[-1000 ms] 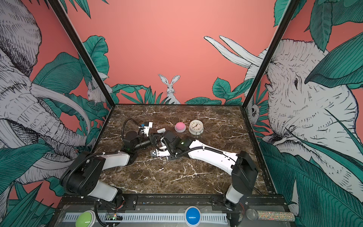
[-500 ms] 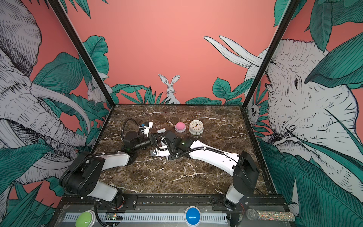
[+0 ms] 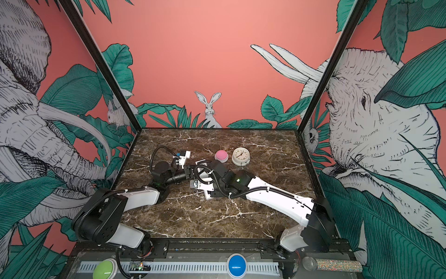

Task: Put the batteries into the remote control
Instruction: 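Raise the right gripper off the remote and swing it away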

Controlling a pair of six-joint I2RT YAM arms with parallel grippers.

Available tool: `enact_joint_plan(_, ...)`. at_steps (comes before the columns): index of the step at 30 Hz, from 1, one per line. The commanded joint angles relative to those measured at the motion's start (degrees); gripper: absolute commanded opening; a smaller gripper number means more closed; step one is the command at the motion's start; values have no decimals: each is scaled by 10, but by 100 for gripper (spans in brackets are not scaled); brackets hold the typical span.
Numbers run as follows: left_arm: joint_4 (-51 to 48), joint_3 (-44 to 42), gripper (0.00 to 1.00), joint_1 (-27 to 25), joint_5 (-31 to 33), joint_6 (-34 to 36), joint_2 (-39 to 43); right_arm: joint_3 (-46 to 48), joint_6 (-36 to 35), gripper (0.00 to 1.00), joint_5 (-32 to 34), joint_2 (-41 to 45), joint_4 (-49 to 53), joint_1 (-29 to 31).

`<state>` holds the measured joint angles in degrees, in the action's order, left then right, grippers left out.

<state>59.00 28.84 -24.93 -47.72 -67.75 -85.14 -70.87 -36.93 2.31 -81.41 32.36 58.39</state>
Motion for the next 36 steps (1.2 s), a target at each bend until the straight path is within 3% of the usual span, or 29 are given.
enact_joint_plan(1, 32, 10, 0, 2, -12, -9, -2, 7, 32, 39, -9, 21, -17, 2)
enact_joint_plan(23, -103, 14, 0, 9, 13, 72, 42, 25, 150, 61, 10, 47, -61, -7)
enact_joint_plan(36, -160, -4, 0, 29, 31, 103, 72, 52, 261, 63, -40, 75, -38, -98)
